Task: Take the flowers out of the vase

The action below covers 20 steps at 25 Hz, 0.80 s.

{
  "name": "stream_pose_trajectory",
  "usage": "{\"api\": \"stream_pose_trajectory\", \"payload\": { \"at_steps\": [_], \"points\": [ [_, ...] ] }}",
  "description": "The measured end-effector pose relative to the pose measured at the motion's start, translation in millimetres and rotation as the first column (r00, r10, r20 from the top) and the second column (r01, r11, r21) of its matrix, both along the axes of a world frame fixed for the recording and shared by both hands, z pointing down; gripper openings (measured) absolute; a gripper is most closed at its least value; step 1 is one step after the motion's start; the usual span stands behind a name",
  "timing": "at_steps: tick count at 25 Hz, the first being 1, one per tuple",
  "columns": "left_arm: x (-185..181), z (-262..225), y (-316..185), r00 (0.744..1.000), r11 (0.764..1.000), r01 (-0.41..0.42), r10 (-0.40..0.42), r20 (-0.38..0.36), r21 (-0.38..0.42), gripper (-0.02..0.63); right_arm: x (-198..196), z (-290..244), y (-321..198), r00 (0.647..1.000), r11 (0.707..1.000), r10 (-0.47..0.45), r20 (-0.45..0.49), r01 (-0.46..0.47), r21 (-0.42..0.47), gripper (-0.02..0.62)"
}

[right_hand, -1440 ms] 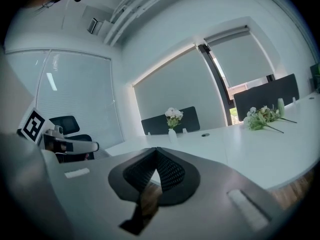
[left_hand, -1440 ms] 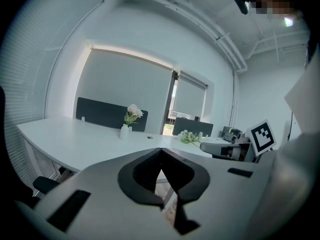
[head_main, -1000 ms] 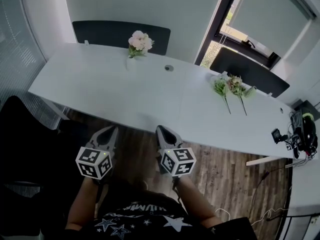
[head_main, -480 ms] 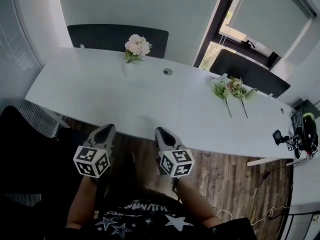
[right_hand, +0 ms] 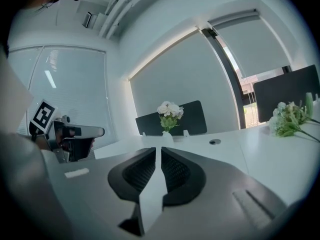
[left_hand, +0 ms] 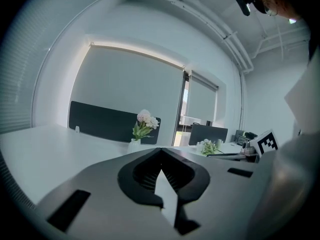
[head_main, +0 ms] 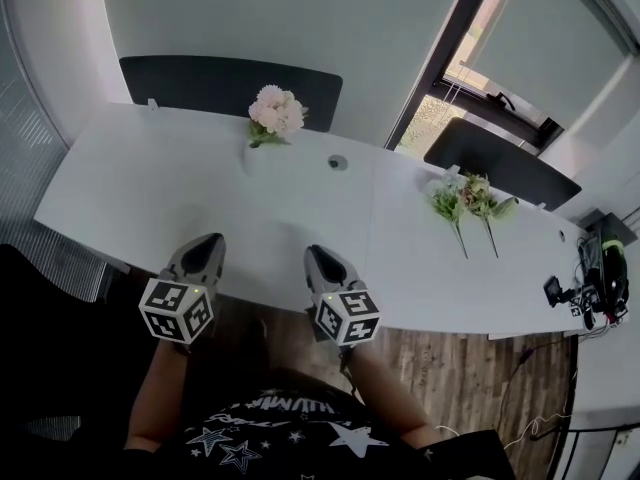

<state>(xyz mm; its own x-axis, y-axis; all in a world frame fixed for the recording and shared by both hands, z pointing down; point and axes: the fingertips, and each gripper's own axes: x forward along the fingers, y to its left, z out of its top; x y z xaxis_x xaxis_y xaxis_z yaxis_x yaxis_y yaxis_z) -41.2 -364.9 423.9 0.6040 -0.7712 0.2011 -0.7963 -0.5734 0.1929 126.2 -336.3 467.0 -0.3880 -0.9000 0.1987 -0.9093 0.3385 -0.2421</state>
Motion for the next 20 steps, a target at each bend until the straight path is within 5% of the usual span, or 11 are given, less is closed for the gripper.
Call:
{"api": "stream_pose_trajectory", "payload": {
  "at_steps": [12,20],
  "points": [
    [-15,-4,-103,0.999,0.999,-0.036,0.036,0.021,0.014,0.008,-17,12,-93,0.998,0.998,0.059,0.003,-0.059,0.007,0.218],
    [-26,-4,-160,0.998,0.998,-0.064,0.064,0.026,0.027,0.009,-49,26,-145,0.993,0.995,0.096,-0.064,-0.095,0.033,0.268]
  ]
}}
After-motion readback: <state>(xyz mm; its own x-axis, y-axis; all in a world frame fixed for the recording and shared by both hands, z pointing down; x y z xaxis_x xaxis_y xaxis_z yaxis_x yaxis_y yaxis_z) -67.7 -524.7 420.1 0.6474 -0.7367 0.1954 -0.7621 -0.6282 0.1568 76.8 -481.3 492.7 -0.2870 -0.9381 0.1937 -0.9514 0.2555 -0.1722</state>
